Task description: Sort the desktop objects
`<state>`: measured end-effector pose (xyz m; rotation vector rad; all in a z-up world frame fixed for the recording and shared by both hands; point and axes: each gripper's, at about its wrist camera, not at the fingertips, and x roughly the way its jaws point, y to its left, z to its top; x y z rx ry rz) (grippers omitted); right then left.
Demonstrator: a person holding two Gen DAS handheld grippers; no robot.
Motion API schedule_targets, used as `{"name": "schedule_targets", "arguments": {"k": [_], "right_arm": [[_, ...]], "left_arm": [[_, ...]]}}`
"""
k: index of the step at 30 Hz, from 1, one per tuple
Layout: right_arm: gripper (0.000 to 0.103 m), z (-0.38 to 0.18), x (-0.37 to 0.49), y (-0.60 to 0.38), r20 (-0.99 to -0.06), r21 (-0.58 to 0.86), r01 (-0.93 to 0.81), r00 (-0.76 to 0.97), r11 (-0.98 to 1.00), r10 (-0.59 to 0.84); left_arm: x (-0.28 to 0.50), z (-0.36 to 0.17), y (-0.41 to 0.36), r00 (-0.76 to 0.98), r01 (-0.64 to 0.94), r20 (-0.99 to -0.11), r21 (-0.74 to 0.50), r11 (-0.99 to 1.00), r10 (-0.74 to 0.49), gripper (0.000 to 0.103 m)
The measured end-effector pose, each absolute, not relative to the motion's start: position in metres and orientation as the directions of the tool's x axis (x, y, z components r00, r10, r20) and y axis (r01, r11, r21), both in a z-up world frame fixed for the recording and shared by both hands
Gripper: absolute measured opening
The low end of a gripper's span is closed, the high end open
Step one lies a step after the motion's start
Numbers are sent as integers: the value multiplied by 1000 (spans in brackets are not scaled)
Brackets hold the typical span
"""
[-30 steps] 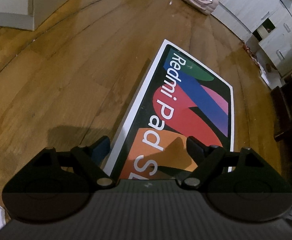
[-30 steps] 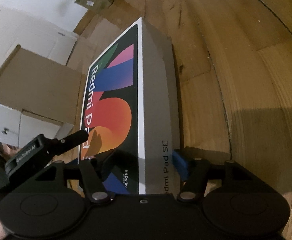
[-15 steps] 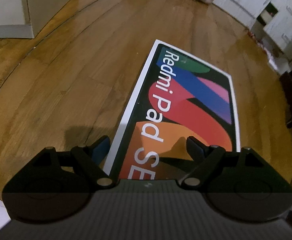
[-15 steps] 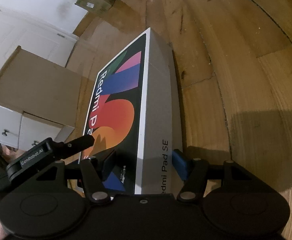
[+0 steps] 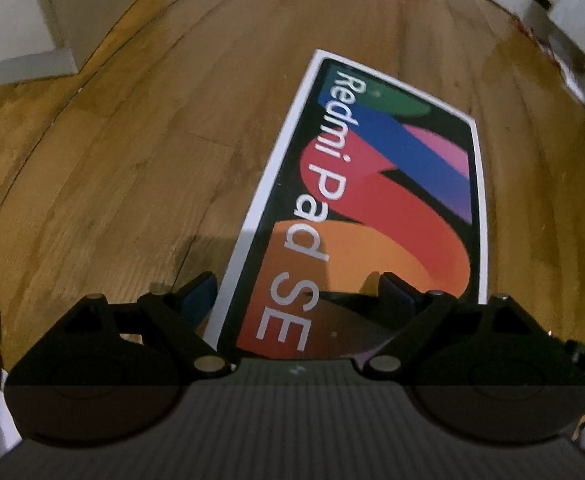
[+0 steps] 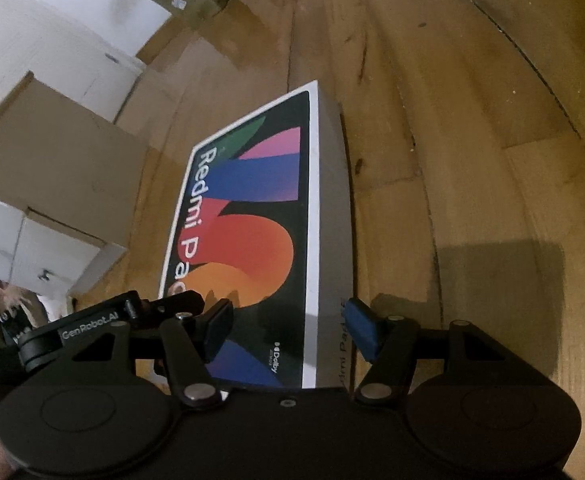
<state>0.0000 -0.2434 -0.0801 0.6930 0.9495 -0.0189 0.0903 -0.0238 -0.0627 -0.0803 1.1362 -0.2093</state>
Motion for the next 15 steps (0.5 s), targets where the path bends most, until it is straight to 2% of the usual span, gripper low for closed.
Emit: {"name": "schedule_targets", "arguments": {"k": [3, 11, 15], "right_arm": [[68, -81, 9, -238, -776, 501, 308, 573, 809, 263], [68, -80, 8, -228, -800, 467, 302, 544, 831, 252], [70, -81, 12, -219, -842, 380, 283, 501, 881, 202]], "left_arm": [[88, -64, -30, 405, 155, -895, -132, 979, -185, 90], [86, -64, -34, 417, 146, -892, -126, 981, -176, 91], [83, -66, -34, 440, 142, -881, -124, 982, -175, 92]]}}
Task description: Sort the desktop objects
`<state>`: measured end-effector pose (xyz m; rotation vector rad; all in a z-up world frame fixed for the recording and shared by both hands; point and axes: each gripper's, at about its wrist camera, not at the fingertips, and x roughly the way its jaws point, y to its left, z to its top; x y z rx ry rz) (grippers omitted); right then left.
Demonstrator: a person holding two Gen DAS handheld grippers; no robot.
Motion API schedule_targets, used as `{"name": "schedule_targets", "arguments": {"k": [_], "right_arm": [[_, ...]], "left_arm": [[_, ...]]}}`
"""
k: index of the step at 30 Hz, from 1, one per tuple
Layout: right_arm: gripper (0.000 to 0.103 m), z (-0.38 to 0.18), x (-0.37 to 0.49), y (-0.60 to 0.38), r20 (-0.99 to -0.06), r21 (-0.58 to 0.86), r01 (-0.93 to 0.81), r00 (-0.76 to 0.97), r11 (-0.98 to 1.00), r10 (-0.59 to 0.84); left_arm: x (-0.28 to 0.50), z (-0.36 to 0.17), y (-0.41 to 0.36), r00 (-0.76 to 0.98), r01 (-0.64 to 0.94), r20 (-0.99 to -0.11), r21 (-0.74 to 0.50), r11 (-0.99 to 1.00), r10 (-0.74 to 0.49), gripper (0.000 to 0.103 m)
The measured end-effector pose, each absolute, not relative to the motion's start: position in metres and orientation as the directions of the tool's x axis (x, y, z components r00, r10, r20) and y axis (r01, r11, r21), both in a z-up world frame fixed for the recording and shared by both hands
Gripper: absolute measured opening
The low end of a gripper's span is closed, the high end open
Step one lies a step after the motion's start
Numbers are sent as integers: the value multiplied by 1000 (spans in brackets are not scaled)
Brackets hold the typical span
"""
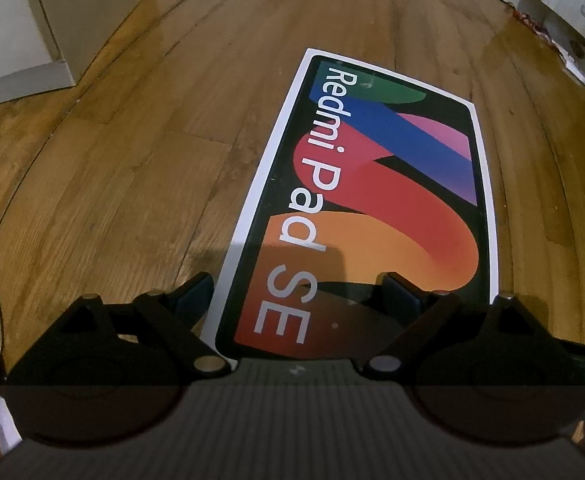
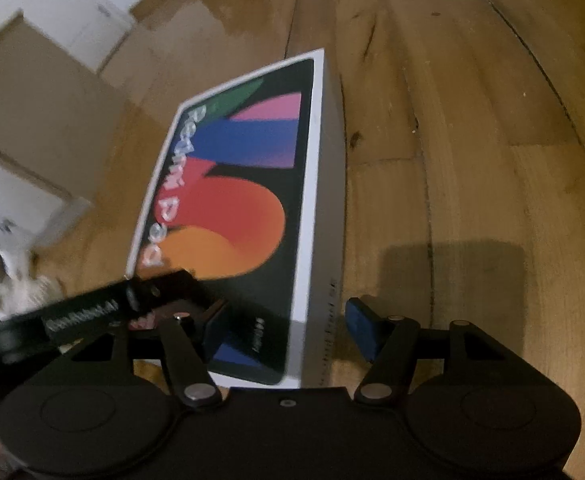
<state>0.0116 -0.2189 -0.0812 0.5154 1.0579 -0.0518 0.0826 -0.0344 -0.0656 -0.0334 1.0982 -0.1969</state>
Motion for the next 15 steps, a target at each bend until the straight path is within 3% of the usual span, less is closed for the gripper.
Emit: {"name": "schedule_targets", "arguments": {"k": [15], "right_arm": [[70, -64, 15, -212, -874, 300, 312, 469, 901, 129]], "left_arm": [[59, -36, -26, 500, 106, -854, -107, 989, -146, 92]]}}
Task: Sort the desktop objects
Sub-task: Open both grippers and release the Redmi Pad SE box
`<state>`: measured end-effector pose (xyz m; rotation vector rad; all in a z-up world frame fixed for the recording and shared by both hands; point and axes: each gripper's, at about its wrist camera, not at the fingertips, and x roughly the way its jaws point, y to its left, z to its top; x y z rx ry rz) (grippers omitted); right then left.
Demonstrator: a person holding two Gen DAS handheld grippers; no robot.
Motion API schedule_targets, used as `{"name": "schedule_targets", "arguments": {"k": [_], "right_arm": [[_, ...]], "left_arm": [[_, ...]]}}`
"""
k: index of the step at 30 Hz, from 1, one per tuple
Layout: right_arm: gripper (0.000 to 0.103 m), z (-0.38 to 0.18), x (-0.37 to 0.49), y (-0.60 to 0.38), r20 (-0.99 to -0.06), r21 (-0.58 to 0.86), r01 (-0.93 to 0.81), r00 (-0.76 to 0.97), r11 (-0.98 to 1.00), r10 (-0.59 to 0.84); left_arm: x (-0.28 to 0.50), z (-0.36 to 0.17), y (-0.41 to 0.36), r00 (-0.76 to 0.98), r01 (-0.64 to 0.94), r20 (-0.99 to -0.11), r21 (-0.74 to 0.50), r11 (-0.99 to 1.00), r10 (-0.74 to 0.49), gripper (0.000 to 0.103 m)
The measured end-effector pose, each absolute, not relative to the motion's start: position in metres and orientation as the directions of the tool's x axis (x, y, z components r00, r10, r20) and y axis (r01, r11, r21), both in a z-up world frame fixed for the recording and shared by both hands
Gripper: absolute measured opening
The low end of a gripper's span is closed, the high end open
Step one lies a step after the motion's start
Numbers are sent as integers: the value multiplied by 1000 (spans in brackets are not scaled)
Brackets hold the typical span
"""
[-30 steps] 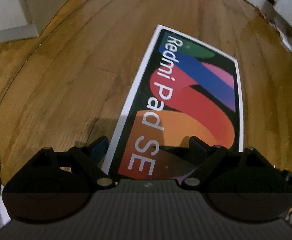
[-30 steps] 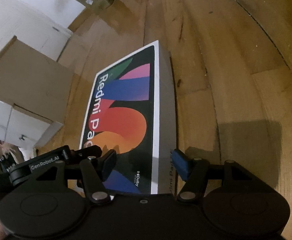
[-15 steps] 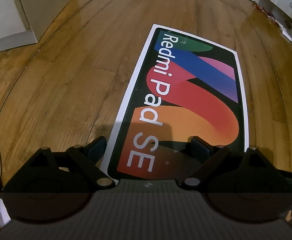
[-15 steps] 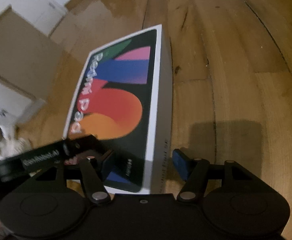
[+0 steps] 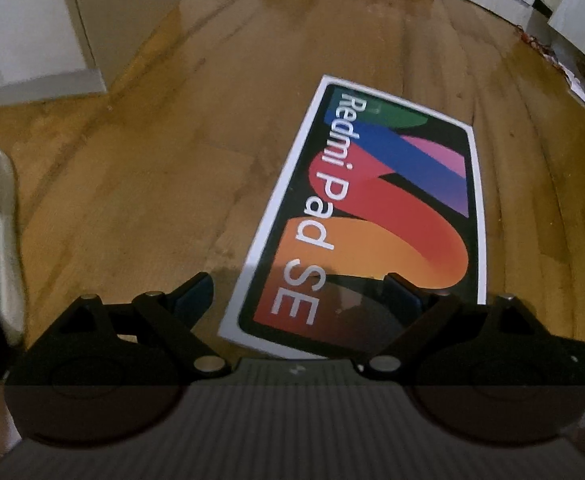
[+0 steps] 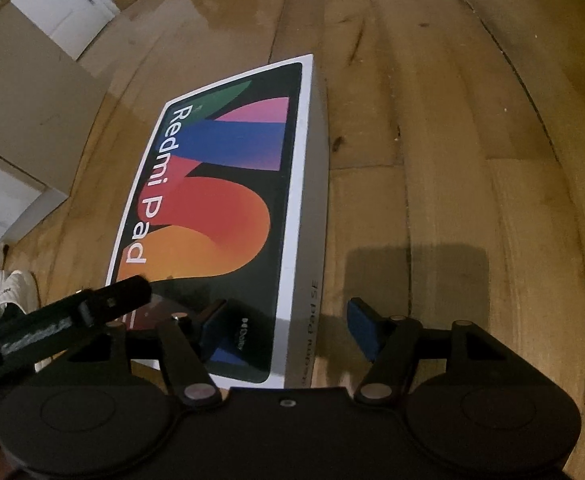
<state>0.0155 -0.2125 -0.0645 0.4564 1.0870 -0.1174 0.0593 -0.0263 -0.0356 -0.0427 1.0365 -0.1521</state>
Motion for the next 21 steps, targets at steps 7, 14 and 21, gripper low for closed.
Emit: {"name": "schedule_targets", "arguments": {"k": [7, 14, 21], "right_arm": [[80, -44, 9, -199, -901, 152, 382, 432, 911, -31], [81, -32, -12, -181, -912, -35, 401, 361, 915, -193], [81, -17, -49, -163, -896, -117, 350, 366, 929, -251]], "left_arm": [[45, -1, -34, 570, 158, -812, -44, 987, -127, 92], [22, 11, -44, 570, 216, -810, -15, 976, -139, 92], [-6, 7, -43, 536, 170, -842, 30, 985, -67, 96]]}}
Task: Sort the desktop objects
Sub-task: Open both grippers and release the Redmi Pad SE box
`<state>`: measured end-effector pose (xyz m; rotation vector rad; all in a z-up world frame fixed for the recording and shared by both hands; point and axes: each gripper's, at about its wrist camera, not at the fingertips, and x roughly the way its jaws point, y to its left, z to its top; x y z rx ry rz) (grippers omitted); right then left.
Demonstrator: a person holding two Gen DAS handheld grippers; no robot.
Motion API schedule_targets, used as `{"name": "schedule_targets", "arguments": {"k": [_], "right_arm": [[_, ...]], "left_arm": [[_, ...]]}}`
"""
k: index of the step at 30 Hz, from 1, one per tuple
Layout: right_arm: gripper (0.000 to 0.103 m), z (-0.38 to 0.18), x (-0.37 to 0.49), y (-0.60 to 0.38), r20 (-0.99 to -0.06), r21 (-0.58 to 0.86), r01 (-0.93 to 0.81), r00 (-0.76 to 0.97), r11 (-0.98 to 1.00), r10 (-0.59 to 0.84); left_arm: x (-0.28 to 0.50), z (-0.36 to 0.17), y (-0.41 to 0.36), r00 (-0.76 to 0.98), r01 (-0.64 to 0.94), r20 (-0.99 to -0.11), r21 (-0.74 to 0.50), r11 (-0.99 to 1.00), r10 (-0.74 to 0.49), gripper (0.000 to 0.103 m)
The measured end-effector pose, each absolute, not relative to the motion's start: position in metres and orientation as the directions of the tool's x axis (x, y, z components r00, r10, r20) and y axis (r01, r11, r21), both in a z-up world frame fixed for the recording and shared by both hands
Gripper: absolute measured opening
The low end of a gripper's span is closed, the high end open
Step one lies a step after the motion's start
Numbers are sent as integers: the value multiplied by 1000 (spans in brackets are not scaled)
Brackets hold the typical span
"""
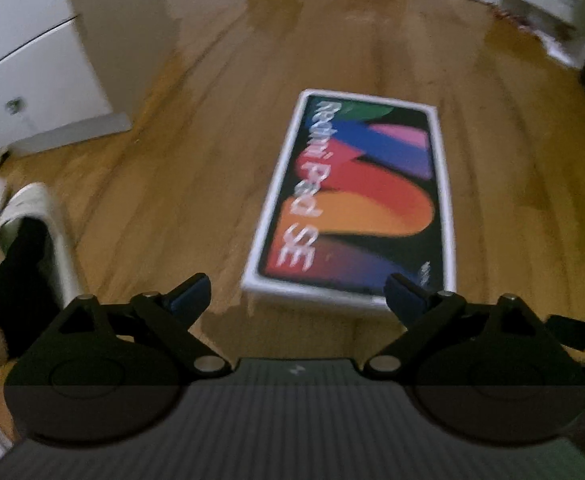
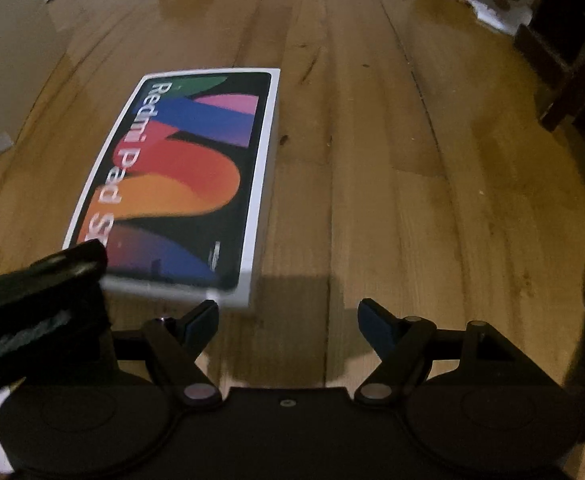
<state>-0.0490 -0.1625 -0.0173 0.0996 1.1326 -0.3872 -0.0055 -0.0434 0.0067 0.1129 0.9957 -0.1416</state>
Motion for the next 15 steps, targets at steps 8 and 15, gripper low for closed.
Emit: {"name": "schedule_targets", "arguments": {"k": [8, 15], "right_arm": [[81, -16, -58, -152, -889, -102, 299, 400, 949, -222], [82, -12, -63, -162, -886, -109, 325, 397, 940, -240]], "left_arm": [[-18, 13, -45, 540, 198, -837, 28, 980, -85, 96], [-21, 14, -58, 530, 241, -836, -13, 970, -143, 103]]}}
